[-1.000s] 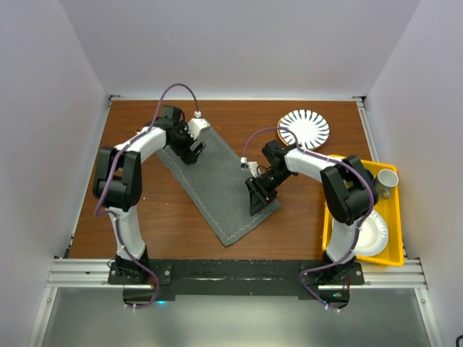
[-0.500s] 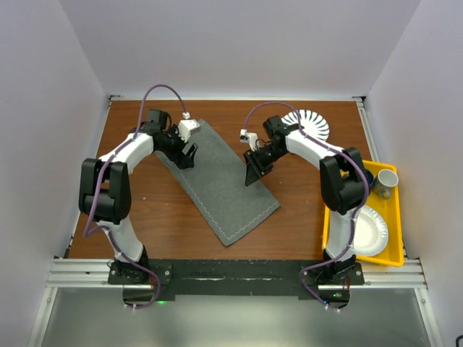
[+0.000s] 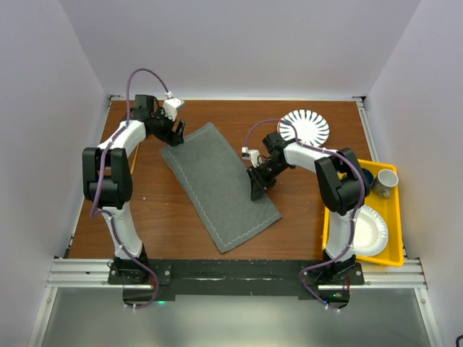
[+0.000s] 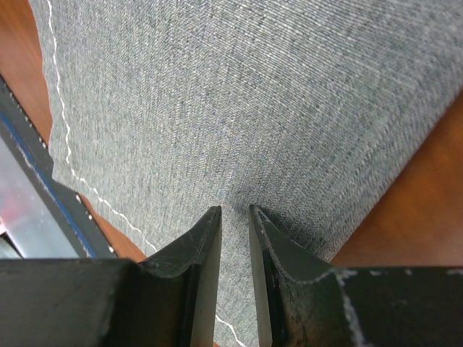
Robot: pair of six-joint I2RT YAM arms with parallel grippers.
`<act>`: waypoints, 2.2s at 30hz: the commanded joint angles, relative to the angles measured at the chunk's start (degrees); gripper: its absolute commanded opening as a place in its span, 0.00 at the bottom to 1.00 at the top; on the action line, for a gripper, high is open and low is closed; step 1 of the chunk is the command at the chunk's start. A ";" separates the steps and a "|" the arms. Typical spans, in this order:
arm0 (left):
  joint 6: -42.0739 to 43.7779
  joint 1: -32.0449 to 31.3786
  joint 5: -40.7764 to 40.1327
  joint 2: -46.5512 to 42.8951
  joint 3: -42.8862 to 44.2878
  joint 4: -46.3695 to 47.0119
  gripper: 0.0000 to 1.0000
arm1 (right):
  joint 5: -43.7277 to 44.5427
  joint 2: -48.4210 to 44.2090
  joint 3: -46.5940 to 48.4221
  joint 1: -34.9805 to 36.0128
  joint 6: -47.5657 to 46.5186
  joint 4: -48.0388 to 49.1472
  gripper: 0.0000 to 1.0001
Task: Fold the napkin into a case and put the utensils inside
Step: Rotate the rectangle-folded napkin at the center of the board, then pick up the rectangle-folded napkin at the center of the board, then fold the rectangle-folded napkin at the center of the board.
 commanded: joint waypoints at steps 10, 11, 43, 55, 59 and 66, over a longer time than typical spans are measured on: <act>2.04 0.79 1.62 11.74 11.27 1.69 0.70 | -1.20 -4.08 -3.07 0.47 4.00 0.68 0.30; 2.31 0.62 2.84 12.10 11.88 1.34 0.68 | -1.20 -4.43 -3.15 0.56 4.26 0.59 0.30; 11.00 -5.01 1.18 7.72 12.25 -0.95 0.00 | -5.07 -6.89 3.08 -2.24 7.43 -2.13 0.38; 11.02 -14.49 3.55 -11.88 -6.55 -4.38 0.00 | -4.19 -10.94 0.19 -10.95 5.15 -6.53 0.43; 5.66 -21.07 4.70 -19.08 -15.95 -2.88 0.00 | -3.49 -11.90 -0.34 -12.18 4.44 -6.88 0.44; -6.03 -33.03 7.51 -25.25 -25.81 1.07 0.00 | -2.44 -11.73 -0.52 -13.41 2.51 -8.11 0.44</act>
